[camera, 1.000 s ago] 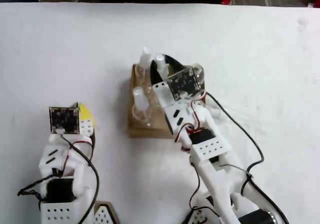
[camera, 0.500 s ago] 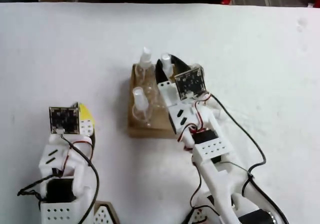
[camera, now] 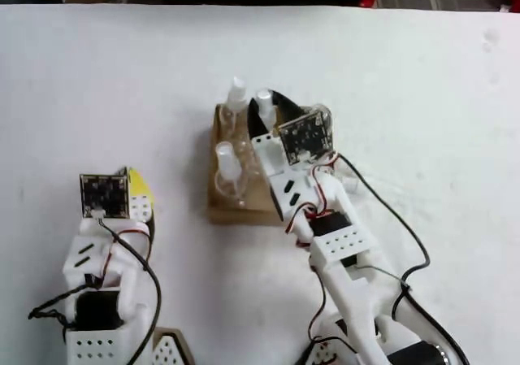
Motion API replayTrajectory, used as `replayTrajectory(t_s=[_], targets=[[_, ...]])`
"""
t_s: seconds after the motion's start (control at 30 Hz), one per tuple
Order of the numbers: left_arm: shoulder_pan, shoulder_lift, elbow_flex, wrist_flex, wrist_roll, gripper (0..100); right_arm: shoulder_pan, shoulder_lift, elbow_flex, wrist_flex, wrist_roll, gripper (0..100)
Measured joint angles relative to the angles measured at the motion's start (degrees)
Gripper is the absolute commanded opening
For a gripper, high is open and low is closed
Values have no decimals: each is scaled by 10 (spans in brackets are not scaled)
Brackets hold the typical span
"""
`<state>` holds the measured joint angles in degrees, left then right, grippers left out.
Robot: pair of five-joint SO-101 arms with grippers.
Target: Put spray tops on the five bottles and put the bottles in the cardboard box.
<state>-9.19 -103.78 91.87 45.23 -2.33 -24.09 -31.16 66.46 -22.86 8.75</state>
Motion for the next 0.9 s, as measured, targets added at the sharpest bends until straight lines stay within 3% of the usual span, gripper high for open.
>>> replayTrajectory(t_s=[0.13, 0.67, 0.9], targets=[[0, 0, 0, 0, 0, 24, 1, 0, 0, 11, -2, 167], [0, 0, 0, -20, 0, 24, -1, 0, 1, 40, -2, 134], [0, 0, 0, -20, 0, 24, -28, -50, 1, 108, -2, 137]])
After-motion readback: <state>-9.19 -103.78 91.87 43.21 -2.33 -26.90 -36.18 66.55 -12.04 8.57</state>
